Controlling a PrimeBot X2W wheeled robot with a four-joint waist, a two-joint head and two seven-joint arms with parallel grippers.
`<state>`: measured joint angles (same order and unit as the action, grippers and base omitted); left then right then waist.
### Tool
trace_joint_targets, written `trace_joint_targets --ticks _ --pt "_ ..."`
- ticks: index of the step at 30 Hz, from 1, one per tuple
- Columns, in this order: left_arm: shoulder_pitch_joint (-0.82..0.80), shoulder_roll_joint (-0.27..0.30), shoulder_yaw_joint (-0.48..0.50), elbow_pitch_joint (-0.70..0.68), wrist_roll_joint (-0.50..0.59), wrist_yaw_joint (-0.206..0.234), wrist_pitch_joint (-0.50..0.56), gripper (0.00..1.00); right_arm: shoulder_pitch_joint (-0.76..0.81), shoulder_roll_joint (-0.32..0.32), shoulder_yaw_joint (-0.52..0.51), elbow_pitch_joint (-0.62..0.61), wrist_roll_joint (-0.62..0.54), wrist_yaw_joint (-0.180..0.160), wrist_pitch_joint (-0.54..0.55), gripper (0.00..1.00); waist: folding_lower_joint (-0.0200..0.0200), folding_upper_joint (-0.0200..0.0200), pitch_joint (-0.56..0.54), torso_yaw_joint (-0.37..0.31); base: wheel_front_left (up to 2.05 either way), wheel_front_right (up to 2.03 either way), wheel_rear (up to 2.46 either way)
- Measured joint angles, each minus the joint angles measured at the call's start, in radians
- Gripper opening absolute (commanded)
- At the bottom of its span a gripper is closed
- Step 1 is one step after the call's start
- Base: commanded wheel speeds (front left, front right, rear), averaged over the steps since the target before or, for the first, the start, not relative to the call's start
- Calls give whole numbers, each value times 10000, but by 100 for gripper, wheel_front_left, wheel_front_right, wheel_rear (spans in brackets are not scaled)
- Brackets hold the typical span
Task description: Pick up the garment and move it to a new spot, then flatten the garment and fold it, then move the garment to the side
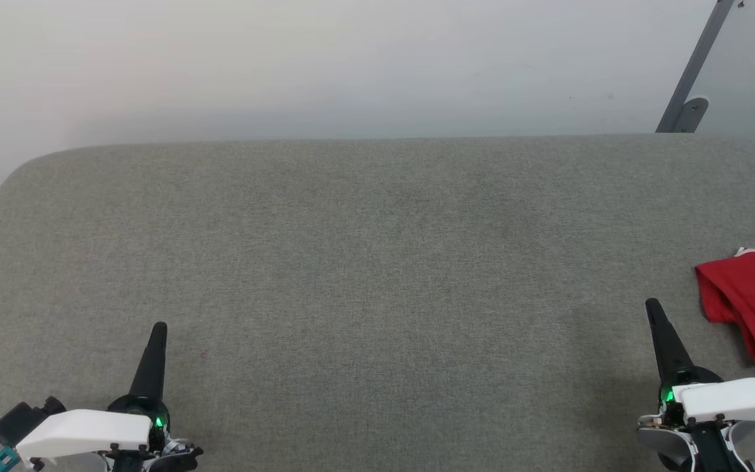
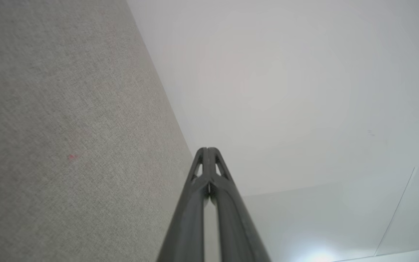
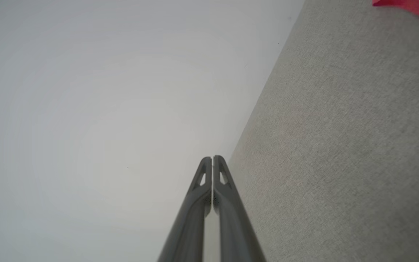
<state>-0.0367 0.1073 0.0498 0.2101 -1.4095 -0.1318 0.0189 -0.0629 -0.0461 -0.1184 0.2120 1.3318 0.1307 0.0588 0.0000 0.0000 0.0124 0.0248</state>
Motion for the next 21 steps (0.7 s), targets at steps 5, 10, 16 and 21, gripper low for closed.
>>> trace_joint_targets --ticks 5,10,16,21 --pt "-98 -61 63 50 -309 0 123 0 -84 -4 8 59 403 0 92 0 0 0 -12 -32 0 0 0" --pt "-193 -117 128 94 -627 0 242 0 -104 -6 10 113 794 0 151 0 0 0 -24 -64 0 0 0" --pt "-276 -186 198 153 -961 0 359 0 -187 -8 17 167 1243 0 236 0 0 0 -38 -102 0 0 0" --pt "-384 -245 257 197 -1252 0 474 0 -243 -12 23 203 1593 0 305 0 0 0 -50 -134 0 0 0"
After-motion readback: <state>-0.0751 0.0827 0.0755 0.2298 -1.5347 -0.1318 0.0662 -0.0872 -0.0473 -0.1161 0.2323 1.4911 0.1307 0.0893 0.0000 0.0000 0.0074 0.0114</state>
